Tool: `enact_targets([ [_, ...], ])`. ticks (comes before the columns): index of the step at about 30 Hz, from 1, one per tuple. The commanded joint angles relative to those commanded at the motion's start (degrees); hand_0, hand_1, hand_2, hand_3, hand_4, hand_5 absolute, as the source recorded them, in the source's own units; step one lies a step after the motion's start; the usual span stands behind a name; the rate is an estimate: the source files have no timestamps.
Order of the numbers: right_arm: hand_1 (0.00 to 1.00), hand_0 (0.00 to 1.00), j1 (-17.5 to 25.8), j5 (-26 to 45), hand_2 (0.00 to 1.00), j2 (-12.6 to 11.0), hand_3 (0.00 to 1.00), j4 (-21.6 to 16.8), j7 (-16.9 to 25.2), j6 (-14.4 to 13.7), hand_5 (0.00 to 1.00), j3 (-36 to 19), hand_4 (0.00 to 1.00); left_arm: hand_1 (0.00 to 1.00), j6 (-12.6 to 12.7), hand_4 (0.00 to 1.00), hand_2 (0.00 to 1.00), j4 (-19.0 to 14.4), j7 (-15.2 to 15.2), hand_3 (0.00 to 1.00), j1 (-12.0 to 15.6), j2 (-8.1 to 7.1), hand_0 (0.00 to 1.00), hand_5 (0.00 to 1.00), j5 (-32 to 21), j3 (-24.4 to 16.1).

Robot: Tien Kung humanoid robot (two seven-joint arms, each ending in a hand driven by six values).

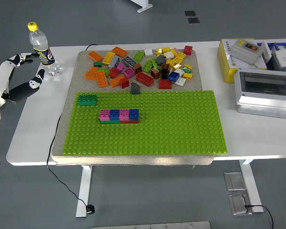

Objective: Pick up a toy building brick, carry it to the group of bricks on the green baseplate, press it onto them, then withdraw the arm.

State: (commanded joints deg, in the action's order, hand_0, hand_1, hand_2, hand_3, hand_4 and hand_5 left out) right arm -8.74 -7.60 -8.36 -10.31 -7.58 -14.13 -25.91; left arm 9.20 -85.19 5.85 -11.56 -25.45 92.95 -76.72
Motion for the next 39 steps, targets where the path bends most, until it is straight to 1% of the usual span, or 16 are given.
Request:
enact_targets([
  [13,0.650,0.684,0.07,0.24,0.673,-0.05,0.687,0.00,0.01,0.03,0.879,0.45,0.375,0.834,-0.11,0.600,0.831,0.17,-0.09,0.784,-0.12,-0.28,0.929,0.430,-0.02,0.19],
  [28,0.652,0.684,-0.10,0.66,0.672,-0.43,0.688,0.00,0.22,0.07,0.876,1.13,0.378,0.833,-0.12,0.599,0.831,0.07,-0.07,0.784,0.17,0.14,0.929,0.431,0.03,-0.72],
  [39,0.649,0.683,-0.18,0.09,0.675,-0.46,0.684,0.00,0.02,0.15,0.873,0.83,0.376,0.833,-0.17,0.599,0.831,0.13,-0.07,0.784,-0.19,-0.15,0.928,0.431,-0.09,-0.26],
])
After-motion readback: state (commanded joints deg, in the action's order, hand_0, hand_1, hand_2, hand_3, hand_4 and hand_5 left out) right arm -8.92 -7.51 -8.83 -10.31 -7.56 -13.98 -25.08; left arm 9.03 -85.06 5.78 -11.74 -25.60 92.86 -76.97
